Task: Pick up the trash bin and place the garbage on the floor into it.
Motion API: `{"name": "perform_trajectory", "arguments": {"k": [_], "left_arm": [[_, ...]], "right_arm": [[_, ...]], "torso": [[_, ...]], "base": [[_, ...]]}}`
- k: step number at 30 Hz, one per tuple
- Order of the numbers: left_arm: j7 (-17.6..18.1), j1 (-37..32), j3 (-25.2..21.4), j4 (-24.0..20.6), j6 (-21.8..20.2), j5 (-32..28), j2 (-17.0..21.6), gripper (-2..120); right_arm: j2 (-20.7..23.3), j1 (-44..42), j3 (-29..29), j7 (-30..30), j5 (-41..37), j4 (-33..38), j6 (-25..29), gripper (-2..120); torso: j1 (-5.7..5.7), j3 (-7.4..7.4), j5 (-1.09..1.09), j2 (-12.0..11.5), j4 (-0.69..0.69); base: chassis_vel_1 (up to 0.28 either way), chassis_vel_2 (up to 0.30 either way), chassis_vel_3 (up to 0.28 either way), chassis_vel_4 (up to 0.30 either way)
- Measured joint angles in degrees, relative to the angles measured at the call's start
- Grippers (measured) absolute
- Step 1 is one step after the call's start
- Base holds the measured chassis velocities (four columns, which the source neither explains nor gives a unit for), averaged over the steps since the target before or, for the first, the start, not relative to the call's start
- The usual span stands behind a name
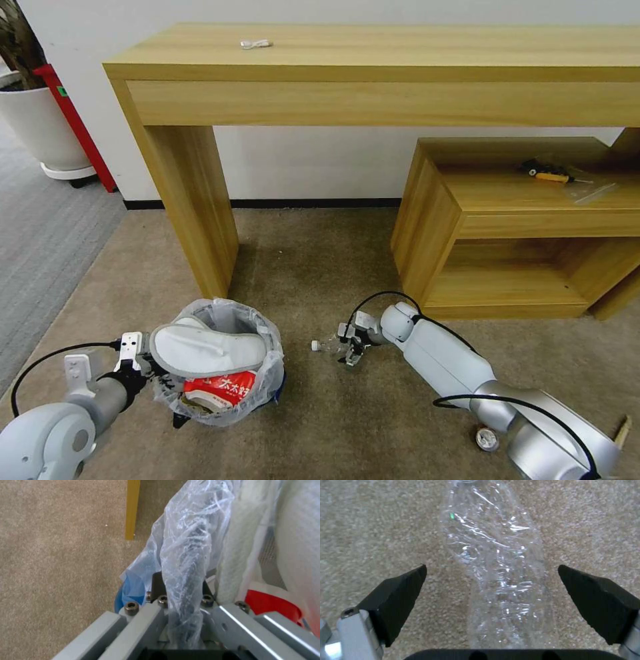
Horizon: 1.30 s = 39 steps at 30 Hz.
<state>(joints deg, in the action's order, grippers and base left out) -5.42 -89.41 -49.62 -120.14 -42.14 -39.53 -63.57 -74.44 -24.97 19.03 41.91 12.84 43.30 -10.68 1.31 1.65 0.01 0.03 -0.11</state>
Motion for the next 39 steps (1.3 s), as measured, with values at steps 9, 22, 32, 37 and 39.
{"name": "perform_trajectory", "arguments": {"k": [9, 22, 32, 37, 39], "left_arm": [[0.0, 0.3, 0.2, 0.1, 0.0, -0.1, 0.2, 0], [-0.1, -0.1, -0.1, -0.4, 0.0, -0.3, 0.7, 0], [-0.1, -0.4, -0.2, -1.2, 0.0, -0.4, 0.8, 0], [-0.1, -0.7, -0.2, -1.3, 0.0, -0.5, 0.8, 0], [-0.2, -0.7, -0.2, -1.2, 0.0, -0.5, 0.8, 0]], "right_arm": [[-1.6, 0.0, -0.5, -1.4, -2.5, -3.7, 0.9, 81], [-1.7, -1.0, -1.5, -2.3, -3.1, -3.6, 1.5, 31], [-0.2, -4.1, -4.5, -5.0, -5.5, 2.0, 0.9, 12], [2.2, -6.9, -9.3, -6.7, -10.2, 10.4, 0.4, 9], [2.7, -7.5, -10.2, -7.4, -11.7, 12.3, 0.3, 9]], "torso": [[0.0, 0.0, 0.0, 0.0, 0.0], [0.0, 0.0, 0.0, 0.0, 0.0], [0.0, 0.0, 0.02, 0.0, 0.0], [0.0, 0.0, 0.0, 0.0, 0.0], [0.0, 0.0, 0.01, 0.0, -0.01]], "base": [[0.0, 0.0, 0.0, 0.0], [0.0, 0.0, 0.0, 0.0], [0.0, 0.0, 0.0, 0.0], [0.0, 0.0, 0.0, 0.0], [0.0, 0.0, 0.0, 0.0]]}}
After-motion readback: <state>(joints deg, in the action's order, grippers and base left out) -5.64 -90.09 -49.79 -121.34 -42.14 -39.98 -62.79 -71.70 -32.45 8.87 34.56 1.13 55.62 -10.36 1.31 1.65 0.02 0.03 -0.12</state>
